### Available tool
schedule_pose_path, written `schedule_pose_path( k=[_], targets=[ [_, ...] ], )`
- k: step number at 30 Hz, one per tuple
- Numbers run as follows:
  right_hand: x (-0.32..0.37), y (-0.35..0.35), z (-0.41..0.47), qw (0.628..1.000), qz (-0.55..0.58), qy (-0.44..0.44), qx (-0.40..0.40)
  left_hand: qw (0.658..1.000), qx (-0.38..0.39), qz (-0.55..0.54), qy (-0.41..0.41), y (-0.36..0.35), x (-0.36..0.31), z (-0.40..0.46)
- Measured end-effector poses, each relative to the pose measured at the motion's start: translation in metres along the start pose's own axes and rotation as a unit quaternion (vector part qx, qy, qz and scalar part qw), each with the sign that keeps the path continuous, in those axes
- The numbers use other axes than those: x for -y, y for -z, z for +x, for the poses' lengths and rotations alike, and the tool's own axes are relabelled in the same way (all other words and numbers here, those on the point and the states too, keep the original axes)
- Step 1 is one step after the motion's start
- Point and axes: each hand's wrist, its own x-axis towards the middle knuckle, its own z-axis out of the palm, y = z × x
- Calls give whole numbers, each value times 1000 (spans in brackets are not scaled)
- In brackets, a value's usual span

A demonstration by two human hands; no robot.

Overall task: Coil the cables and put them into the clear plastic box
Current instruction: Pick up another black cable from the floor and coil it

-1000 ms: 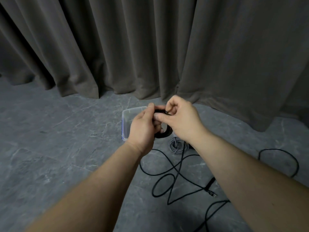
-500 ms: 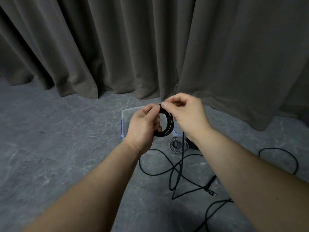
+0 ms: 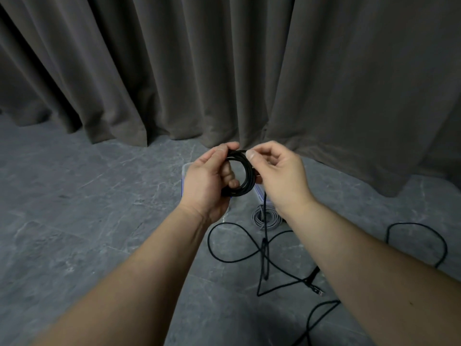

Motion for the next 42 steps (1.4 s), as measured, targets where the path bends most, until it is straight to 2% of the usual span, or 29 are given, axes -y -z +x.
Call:
schedule_pose_path(
  k=[3,6,10,13,16,18,24,27,30,33,37,40,42],
  targets=[
    [-3,-1,0,998,-45,25,-31,999,24,20,-11,-2,2,-3],
    [-4,-1,-3,986,-147,71,-44,999,6,46,-24,-1,4,-4],
    [-4,-2,-11,936,-272,223,-20,999,-30,34,-23,1,1,-1],
    [-8,-4,-11,907,-306,286,-34,999,-26,19,-13,-1,-1,-2],
    [-7,-4,-10,903,-301,302,-57,1000,-9,16,-4,-2,-1,-4],
    [-4,-4,-11,916,-284,278,-60,1000,9,26,-3,-2,-2,-5],
    [-2,-8,-10,978,-183,85,-54,992,54,111,-27,0,0,-4],
    [2,-10,-8,984,-145,49,-94,990,65,123,-30,1,4,-4],
    [6,-9,-6,984,-144,52,-94,996,58,73,-10,-2,3,-7],
    [6,-8,-7,988,-135,30,-61,998,46,42,4,-2,0,-8],
    [7,-8,-7,998,-47,-38,-13,999,21,26,-5,-2,-3,-8],
    [10,-8,-12,989,12,-116,90,999,-37,2,-37,-2,-8,-4],
    [9,-4,-16,964,37,-194,178,995,-74,-1,-68,2,-14,2]
  ],
)
